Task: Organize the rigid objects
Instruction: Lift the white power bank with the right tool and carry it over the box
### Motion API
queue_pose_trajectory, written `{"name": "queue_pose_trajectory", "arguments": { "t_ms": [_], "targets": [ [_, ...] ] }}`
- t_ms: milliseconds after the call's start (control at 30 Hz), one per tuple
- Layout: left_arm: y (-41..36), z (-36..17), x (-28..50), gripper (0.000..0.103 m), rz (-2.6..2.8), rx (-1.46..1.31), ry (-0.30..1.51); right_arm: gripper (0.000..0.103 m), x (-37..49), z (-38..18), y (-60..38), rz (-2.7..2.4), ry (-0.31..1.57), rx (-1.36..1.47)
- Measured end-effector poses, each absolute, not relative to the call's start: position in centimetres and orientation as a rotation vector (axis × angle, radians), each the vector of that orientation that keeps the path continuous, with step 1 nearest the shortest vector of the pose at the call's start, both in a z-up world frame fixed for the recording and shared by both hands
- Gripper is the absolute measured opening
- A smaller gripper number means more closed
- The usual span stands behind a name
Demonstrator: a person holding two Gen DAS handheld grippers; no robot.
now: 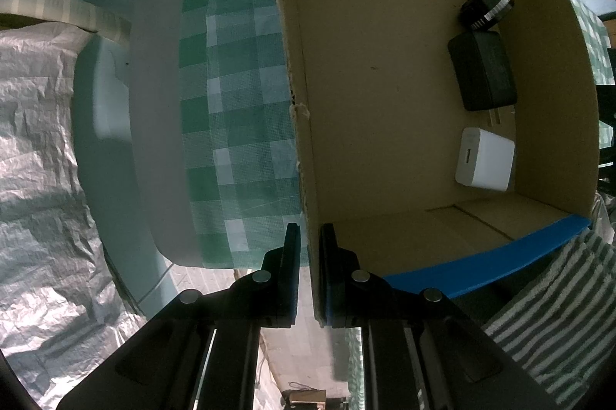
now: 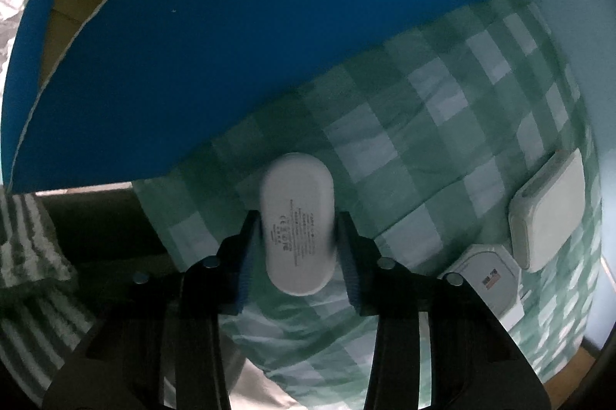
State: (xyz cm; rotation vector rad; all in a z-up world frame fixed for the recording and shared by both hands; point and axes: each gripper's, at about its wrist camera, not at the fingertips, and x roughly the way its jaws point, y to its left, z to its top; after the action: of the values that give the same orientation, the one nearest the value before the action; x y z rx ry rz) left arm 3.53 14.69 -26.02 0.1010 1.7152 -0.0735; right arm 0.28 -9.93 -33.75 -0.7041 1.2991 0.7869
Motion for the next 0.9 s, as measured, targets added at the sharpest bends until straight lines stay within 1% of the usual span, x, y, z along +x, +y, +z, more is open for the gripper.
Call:
{"name": "queue_pose_trajectory", "arguments": {
  "t_ms": [200, 400, 900],
  "targets": [
    [14.7, -26.1, 3.4, 0.011, -0.078, 0.1, 1.712, 0.037, 1.6, -33.2, -11.0, 0.724, 1.342, -0.557],
    [14.6, -26.2, 3.3, 0.011, -0.086, 0.109, 1.712, 0.037, 3.0, -31.2, -12.3, 0.677, 1.346, -0.41],
    [14.4, -26.1, 3.4, 0.011, -0.09, 0.114, 1.713, 0.037, 3.5, -23.4, -14.8, 0.675, 1.281, -0.317]
  ]
}}
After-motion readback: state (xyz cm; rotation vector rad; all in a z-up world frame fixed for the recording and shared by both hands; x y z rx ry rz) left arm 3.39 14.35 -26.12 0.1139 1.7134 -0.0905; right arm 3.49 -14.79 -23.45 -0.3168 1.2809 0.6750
